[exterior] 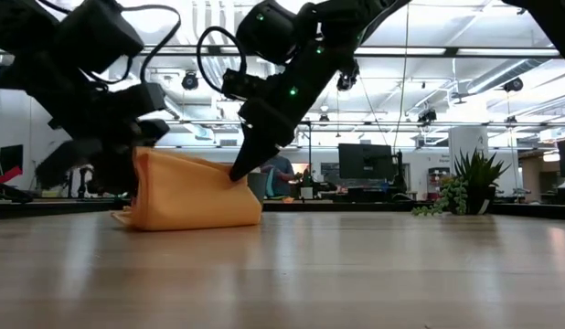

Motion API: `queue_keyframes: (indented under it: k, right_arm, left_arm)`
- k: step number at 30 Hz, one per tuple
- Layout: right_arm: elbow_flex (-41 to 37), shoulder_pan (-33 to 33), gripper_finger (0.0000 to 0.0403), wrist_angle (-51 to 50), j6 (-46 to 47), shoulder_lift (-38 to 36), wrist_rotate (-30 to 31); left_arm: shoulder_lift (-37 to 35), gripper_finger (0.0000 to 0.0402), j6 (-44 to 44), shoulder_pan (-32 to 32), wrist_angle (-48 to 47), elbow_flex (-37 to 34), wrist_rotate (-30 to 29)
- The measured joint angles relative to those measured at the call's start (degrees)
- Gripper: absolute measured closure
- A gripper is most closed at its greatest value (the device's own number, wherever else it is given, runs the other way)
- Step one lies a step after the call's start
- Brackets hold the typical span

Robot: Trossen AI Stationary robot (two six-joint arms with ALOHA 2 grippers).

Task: Fold microfiber towels
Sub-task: Fold the orange microfiber towel

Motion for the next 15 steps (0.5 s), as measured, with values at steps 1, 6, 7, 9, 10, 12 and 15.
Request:
queue_keyframes:
  k: [1, 6, 7, 9, 10, 12, 15]
  right_arm:
    - [0.00, -0.07, 0.0392, 0.08, 0.00, 0.00, 0.01]
    - [0.00, -0.11, 0.0392, 2.00, -0.37, 0.88, 0.03]
    - [0.00, -0.11, 0.0392, 2.03, -0.85, 1.40, 0.03]
    - [0.02, -0.29, 0.0392, 2.29, -1.09, 1.84, 0.05]
    - [0.01, -0.42, 0.0392, 2.20, -0.89, 1.91, 0.04]
    - [0.01, -0.70, 0.0392, 2.93, -0.47, 1.91, 0.04]
    - [0.02, -1.05, 0.0392, 4.65, -0.44, 1.81, 0.46]
  left_arm:
    - [-1.28, 0.0371, -0.30, 0.00, -1.77, 0.00, -0.04]
    - [-8.14, 0.0335, -1.40, 0.02, -9.40, 0.02, -0.34]
    - [-9.53, 0.0326, -1.69, 0.02, -10.22, 0.02, -0.80]
    - [-12.59, 0.0310, -1.73, 0.02, -12.77, 0.04, -1.35]
    - [-13.99, 0.0304, -1.71, 0.02, -13.95, 0.04, -1.46]
    - [-16.75, 0.0294, -1.66, 0.02, -15.75, 0.07, -1.70]
    - [-20.45, 0.0291, -1.65, 0.04, -16.17, 0.07, -3.46]
